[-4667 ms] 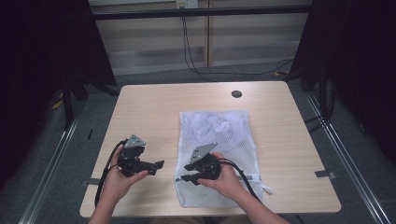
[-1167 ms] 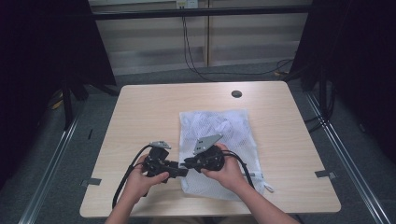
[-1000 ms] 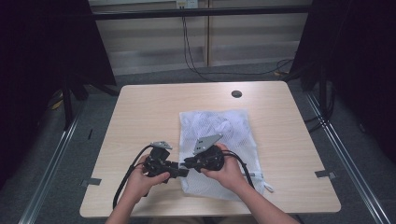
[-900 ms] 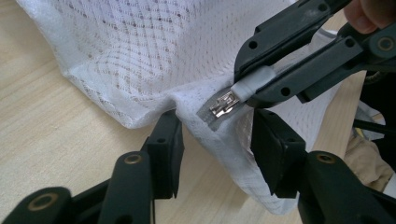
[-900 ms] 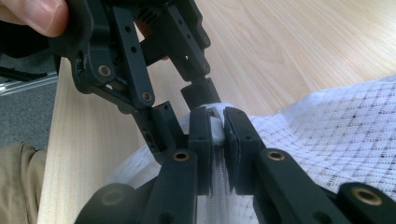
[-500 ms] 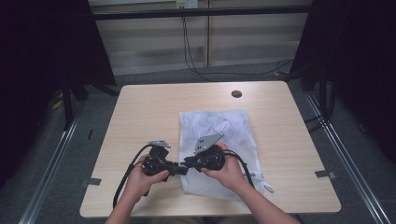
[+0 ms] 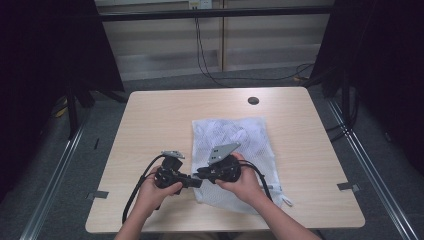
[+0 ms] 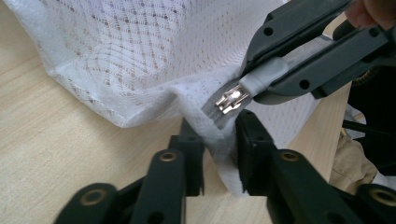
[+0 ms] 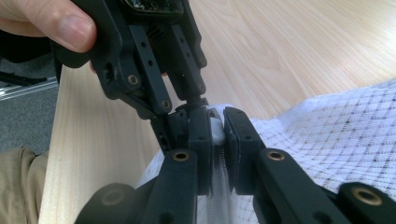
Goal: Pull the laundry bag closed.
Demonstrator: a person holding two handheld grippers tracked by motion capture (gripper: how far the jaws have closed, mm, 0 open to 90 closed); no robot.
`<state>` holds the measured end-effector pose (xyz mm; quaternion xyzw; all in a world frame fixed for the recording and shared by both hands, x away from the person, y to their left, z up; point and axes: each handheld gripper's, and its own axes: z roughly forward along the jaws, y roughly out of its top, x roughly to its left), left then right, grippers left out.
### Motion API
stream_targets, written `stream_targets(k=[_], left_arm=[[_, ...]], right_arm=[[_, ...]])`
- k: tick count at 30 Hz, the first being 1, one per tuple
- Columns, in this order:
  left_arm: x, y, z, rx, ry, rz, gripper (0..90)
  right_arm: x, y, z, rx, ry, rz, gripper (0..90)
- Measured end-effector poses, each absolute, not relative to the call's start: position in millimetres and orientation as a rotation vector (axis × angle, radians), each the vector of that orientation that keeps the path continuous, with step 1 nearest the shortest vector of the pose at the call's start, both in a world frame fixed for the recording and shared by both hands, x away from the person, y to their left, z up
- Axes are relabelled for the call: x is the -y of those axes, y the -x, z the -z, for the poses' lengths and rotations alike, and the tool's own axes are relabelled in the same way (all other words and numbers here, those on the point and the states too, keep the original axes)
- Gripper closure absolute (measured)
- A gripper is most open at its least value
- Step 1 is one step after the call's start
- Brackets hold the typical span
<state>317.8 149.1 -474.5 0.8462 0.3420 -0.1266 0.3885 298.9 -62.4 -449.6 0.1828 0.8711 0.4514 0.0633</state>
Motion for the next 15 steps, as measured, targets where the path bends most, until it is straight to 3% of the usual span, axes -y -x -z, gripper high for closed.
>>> stream_targets(k=[1, 3, 15], left_arm=[[-149.6, -317.7, 474.0, -0.885, -2.141, 0.340, 82.7], [-151.6, -318.7, 472.6, -0.887, -2.141, 0.345, 84.5], [-153.7, -317.3, 467.4, -0.891, -2.122, 0.338, 85.9]], right_arm=[[62.5, -298.9, 449.4, -2.630, -0.553, -1.366, 82.1], [63.3, -298.0, 448.2, -2.629, -0.549, -1.369, 82.1], [64.6, -296.4, 448.7, -2.637, -0.538, -1.335, 82.3]])
